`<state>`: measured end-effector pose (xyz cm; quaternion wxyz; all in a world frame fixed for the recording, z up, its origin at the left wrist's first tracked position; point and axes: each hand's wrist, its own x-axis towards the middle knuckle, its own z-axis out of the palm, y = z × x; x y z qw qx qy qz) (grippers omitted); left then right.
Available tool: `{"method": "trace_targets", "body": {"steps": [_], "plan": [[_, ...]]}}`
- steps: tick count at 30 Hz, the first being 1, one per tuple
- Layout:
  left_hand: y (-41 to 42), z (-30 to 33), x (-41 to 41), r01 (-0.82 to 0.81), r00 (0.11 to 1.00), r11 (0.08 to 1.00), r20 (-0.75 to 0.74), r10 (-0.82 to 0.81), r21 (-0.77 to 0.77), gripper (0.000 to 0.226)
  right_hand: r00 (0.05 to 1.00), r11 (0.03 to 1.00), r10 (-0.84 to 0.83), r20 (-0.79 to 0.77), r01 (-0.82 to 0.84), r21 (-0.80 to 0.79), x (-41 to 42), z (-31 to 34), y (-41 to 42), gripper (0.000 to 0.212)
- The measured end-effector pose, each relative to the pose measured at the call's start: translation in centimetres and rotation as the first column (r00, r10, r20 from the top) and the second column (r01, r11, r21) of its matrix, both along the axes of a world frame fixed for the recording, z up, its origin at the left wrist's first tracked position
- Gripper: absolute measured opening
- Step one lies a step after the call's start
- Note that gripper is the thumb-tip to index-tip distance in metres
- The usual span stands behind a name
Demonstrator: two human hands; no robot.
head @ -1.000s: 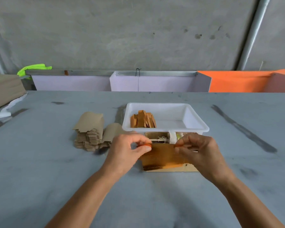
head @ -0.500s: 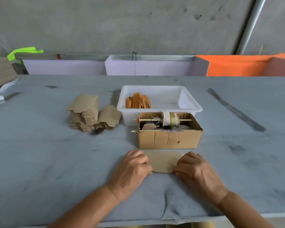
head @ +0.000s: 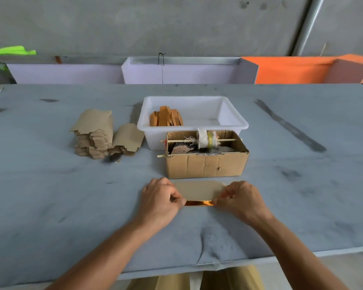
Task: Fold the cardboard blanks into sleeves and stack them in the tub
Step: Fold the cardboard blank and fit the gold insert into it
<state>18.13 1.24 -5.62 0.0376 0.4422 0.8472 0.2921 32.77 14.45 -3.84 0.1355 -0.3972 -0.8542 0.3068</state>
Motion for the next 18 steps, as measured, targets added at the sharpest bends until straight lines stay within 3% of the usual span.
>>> {"method": "trace_targets", "body": {"steps": [7,12,15,18], "plan": [[0.3,0.6,0.1,-0.11,0.985,0.992,0.126,0.118,-0.066,0.027,0.988,0.991,-0.036,0.148,0.054,-0.12,-0.8,0.6,1.2,0.009],[0.3,1.2,-0.1,-0.113,0.976,0.992,0.181,0.122,-0.057,0.027,0.999,0.977,-0.017,0.051,0.028,-0.212,-0.5,0.7,1.6,0.033],[-0.1,1.1,0.4,-0.001,0.998,1.0,0.065,0.0,0.017,0.012,0.997,0.984,0.033,-0.068,-0.044,-0.17,0.3,-0.1,1.0,0.03],[-0.5,0.8,1.2,0.291,0.926,0.952,-0.276,-0.257,0.091,0.02,0.988,0.995,0.083,-0.131,-0.074,0.073,1.2,-1.4,0.1,0.023]]}}
